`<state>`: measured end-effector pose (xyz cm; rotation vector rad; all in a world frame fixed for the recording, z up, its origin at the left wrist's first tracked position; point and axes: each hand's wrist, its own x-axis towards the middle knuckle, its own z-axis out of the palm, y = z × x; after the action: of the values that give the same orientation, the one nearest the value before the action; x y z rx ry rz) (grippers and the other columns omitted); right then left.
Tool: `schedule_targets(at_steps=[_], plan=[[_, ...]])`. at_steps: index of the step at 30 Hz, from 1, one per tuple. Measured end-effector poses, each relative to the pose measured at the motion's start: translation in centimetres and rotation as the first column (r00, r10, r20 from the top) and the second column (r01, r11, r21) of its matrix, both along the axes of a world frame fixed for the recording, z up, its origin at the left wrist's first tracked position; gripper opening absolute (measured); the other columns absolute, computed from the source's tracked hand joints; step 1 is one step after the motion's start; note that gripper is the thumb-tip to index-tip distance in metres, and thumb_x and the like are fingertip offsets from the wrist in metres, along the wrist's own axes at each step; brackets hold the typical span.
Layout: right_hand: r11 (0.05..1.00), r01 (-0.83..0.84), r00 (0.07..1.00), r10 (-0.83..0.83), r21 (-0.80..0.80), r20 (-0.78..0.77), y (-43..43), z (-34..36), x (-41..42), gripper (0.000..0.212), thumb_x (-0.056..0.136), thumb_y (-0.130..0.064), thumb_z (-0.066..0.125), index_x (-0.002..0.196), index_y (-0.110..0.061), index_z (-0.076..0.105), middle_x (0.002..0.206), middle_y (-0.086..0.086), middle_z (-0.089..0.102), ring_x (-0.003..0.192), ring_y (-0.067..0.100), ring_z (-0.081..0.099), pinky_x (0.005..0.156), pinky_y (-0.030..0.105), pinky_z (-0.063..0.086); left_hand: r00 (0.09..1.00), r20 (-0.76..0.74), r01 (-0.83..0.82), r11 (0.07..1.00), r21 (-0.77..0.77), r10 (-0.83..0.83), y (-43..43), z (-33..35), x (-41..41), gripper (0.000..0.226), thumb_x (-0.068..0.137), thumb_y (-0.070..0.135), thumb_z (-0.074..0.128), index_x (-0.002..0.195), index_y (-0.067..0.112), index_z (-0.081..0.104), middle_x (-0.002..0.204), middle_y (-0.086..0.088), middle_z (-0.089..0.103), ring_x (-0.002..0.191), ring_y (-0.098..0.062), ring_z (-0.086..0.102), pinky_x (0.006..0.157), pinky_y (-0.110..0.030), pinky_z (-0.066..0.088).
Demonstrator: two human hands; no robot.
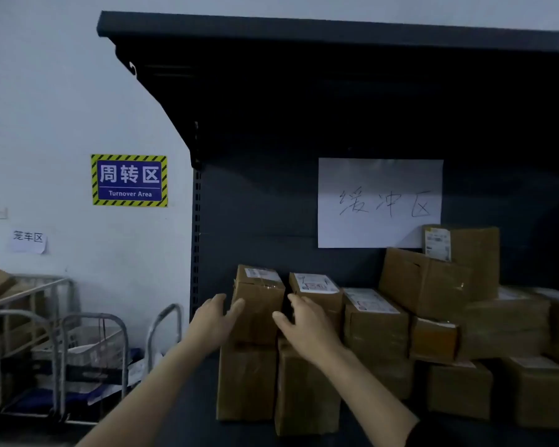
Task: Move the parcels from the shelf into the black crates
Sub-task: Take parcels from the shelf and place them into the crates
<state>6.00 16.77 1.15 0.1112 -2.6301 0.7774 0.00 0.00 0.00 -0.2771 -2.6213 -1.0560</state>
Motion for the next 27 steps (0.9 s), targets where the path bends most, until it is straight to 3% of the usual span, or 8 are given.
schedule_targets(at_steps=[3,7,11,15,17,20,25,27], plan=[[0.995,0.005,1.0,-0.002,-0.098,0.029,-0.5,0.0,-1.7,0.055,0.095,-0.044,0.044,0.14,-0.013,0.036,0.136,0.005,0.048,0.123,0.019,0.049,0.098,0.03,0.044,0.997,0.074,0.013,0.968,0.249,-0.032,0.7,0.8,-1.2,0.059,0.095,0.051,0.029,0.125,0.005,0.052,0.123,-0.013,0.06,0.104,-0.023,0.057,0.092,-0.035,0.045],[0.953,-0.027,0.994,0.058,-0.301,0.095,-1.2,0.5,-3.1,0.045,0.095,-0.048,0.038,0.12,-0.013,0.052,0.12,0.004,0.057,0.099,0.014,0.054,0.085,0.027,0.047,0.977,0.199,-0.033,0.864,0.503,-0.079,1.9,2.0,-1.7,0.063,0.095,0.052,0.03,0.122,0.001,0.056,0.122,-0.017,0.06,0.11,-0.029,0.057,0.089,-0.032,0.043],[0.875,-0.035,0.983,0.118,-0.483,0.142,-1.7,0.6,-3.3,0.061,0.097,-0.051,0.028,0.138,-0.006,0.039,0.134,0.01,0.048,0.122,0.021,0.047,0.092,0.027,0.037,0.969,0.206,-0.014,0.804,0.595,-0.135,2.1,2.2,-0.7,0.048,0.098,0.041,0.027,0.108,0.009,0.061,0.111,-0.013,0.063,0.092,-0.021,0.058,0.072,-0.029,0.044],[0.797,-0.054,0.99,0.12,-0.602,0.07,-2.4,0.4,-2.9,0.05,0.097,-0.048,0.032,0.129,-0.012,0.043,0.109,0.002,0.053,0.092,0.011,0.052,0.072,0.023,0.041,0.981,0.116,0.055,0.791,0.609,-0.158,1.5,2.2,1.6,0.037,0.1,0.028,0.025,0.084,0.019,0.057,0.089,-0.006,0.061,0.077,-0.013,0.055,0.06,-0.024,0.04],[0.767,-0.09,0.992,0.128,-0.635,0.013,-2.9,0.0,-2.4,0.041,0.097,-0.043,0.037,0.125,-0.013,0.043,0.106,-0.001,0.054,0.083,0.005,0.052,0.061,0.017,0.04,0.976,0.046,0.137,0.769,0.625,-0.211,0.7,1.8,2.4,0.028,0.099,0.023,0.029,0.096,0.019,0.057,0.094,-0.004,0.061,0.084,-0.012,0.058,0.064,-0.022,0.043],[0.759,-0.159,0.986,0.154,-0.631,-0.063,-4.1,-0.6,-1.4,0.033,0.098,-0.035,0.041,0.125,-0.017,0.042,0.114,-0.001,0.057,0.085,0.002,0.053,0.057,0.01,0.039,0.965,-0.03,0.221,0.747,0.627,-0.26,-1.1,1.1,3.9,0.028,0.097,0.016,0.035,0.122,0.022,0.045,0.108,0.003,0.057,0.096,-0.008,0.056,0.072,-0.02,0.046],[0.802,-0.235,0.972,0.176,-0.549,-0.159,-6.5,-1.5,0.6,0.035,0.097,-0.032,0.042,0.13,-0.021,0.039,0.123,-0.004,0.055,0.091,-0.002,0.053,0.057,0.007,0.043,0.964,-0.094,0.257,0.772,0.582,-0.25,-3.6,0.5,6.7,0.03,0.095,0.016,0.045,0.124,0.021,0.04,0.105,0.013,0.053,0.093,0.002,0.052,0.063,-0.009,0.048],[0.814,-0.254,0.966,0.186,-0.522,-0.18,-7.2,-1.8,1.6,0.038,0.097,-0.032,0.044,0.133,-0.022,0.037,0.126,-0.004,0.055,0.098,0.0,0.052,0.058,0.007,0.044,0.96,-0.113,0.271,0.758,0.594,-0.255,-4.6,-0.2,7.3,0.036,0.092,0.019,0.05,0.127,0.016,0.041,0.111,0.008,0.056,0.097,-0.002,0.056,0.064,-0.006,0.049]])
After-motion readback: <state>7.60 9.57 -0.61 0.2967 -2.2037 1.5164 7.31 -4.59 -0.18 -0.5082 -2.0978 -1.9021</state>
